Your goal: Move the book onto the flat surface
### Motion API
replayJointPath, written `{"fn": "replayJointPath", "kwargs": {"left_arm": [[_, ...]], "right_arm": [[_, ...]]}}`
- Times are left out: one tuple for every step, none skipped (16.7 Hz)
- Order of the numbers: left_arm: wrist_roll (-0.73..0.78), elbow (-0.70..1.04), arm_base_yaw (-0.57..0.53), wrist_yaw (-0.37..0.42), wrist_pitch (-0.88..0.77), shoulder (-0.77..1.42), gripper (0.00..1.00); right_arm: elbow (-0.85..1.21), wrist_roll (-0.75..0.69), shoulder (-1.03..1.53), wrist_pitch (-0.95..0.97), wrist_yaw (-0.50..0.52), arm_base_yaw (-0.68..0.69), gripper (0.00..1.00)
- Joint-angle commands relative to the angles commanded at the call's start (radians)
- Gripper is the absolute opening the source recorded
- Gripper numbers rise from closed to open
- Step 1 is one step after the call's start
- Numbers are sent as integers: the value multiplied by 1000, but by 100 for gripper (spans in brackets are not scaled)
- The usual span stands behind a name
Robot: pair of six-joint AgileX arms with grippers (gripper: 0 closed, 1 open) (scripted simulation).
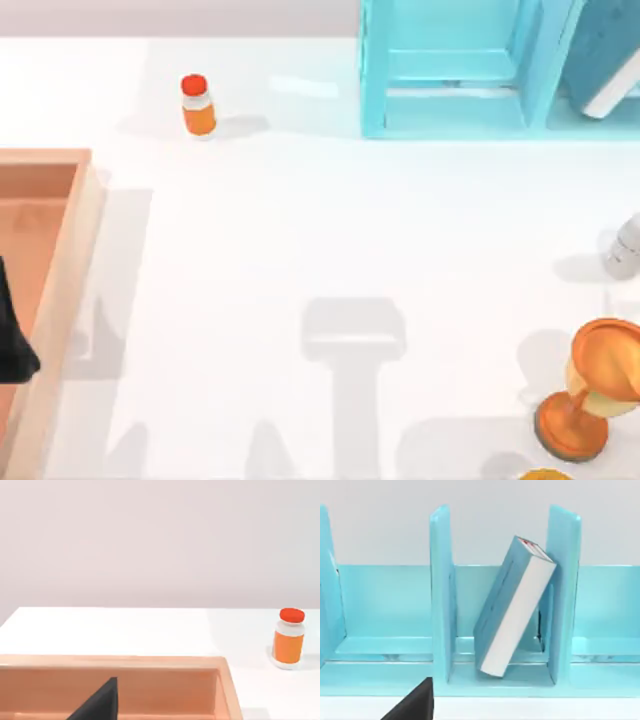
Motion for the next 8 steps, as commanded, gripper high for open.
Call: {"fn": "replayJointPath", "kwargs": {"left_arm": [[0, 0, 0, 0, 0, 0, 100], [0, 0, 0, 0, 0, 0, 100], [0, 0, 0, 0, 0, 0, 100], [0, 0, 0, 0, 0, 0, 100], [0, 0, 0, 0, 0, 0, 100], [0, 0, 0, 0, 0, 0, 100], [0, 0, 0, 0, 0, 0, 100], [0, 0, 0, 0, 0, 0, 100]], "right_arm": [[36, -2, -14, 4, -1, -4, 100], [36, -2, -14, 4, -1, -4, 100], [43, 1, -4, 4, -1, -7, 100], [56, 6, 16, 4, 0, -13, 100], [76, 13, 48, 7, 1, -21, 100], [102, 22, 89, 11, 1, -30, 100], [132, 32, 142, 18, 0, -40, 100], [167, 44, 205, 28, -3, -49, 100]]}}
